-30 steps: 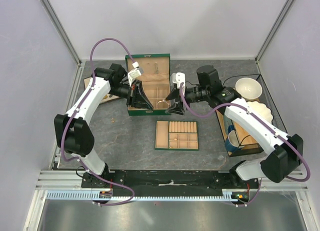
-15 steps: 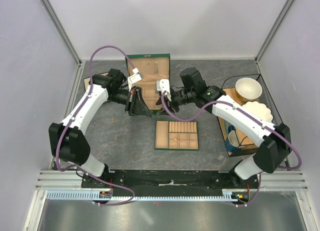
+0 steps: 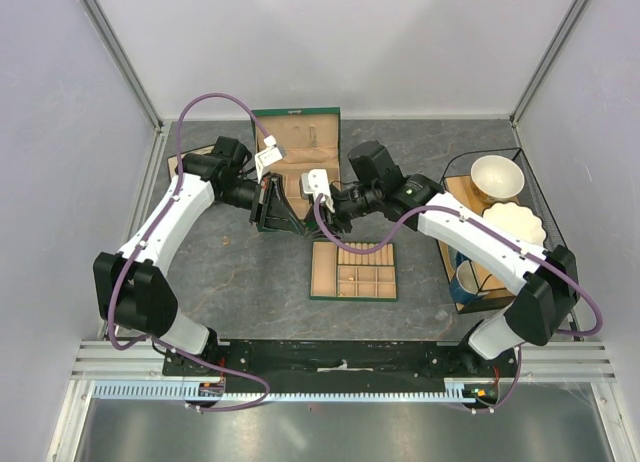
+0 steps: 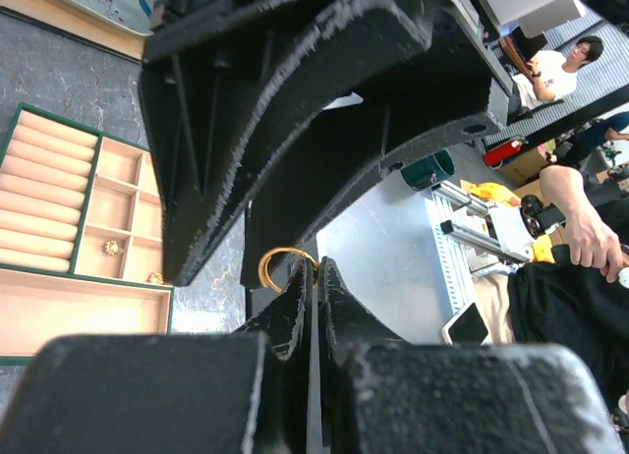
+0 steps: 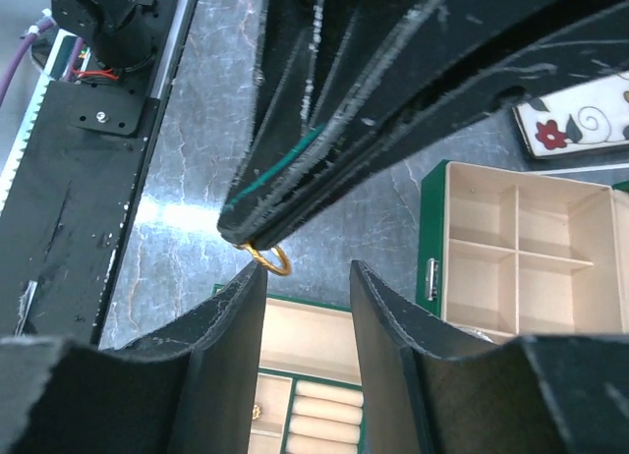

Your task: Organize the mixed jewelry

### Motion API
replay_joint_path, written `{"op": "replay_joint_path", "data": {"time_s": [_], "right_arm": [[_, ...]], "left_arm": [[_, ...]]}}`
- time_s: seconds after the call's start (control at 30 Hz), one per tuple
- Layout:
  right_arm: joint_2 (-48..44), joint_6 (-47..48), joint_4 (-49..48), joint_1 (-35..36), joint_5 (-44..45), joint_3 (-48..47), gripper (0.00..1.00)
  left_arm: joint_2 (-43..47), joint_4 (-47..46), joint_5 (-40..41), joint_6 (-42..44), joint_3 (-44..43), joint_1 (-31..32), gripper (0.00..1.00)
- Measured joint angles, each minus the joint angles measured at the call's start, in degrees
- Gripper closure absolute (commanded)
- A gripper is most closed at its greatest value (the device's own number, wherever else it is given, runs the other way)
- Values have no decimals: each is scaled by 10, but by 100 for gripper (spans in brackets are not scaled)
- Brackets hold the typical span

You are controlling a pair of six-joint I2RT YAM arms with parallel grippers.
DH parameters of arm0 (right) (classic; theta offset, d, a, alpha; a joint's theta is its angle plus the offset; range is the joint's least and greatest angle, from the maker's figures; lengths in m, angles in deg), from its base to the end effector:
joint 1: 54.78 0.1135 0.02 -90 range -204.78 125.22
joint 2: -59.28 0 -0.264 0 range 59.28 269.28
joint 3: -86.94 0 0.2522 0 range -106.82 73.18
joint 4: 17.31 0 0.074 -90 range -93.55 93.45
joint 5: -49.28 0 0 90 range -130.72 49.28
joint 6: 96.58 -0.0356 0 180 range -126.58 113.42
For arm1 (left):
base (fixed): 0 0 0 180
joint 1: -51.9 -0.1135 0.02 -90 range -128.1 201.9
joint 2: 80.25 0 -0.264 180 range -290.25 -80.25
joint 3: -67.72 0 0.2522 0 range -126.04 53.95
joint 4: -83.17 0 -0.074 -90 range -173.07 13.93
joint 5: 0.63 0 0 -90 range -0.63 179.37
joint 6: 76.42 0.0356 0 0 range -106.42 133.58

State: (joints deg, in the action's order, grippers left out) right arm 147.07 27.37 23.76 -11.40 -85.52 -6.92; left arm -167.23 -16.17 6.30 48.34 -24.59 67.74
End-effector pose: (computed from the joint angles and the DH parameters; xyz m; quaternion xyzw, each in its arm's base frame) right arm 0.2313 0.2531 0.3470 -0.6498 0.5304 0.3720 0.3977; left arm 0.2569 -0.1096 0.3248 0.3938 0.6350 -0.6330 0.2024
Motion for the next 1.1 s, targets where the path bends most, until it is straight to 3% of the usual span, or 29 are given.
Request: {"op": "replay_joint_path", "data": {"time_s": [1.1], "right_arm": [[-12, 14, 30, 9, -6, -9, 70]], "left_arm": [[0, -11, 0, 0, 19, 0, 98]]}}
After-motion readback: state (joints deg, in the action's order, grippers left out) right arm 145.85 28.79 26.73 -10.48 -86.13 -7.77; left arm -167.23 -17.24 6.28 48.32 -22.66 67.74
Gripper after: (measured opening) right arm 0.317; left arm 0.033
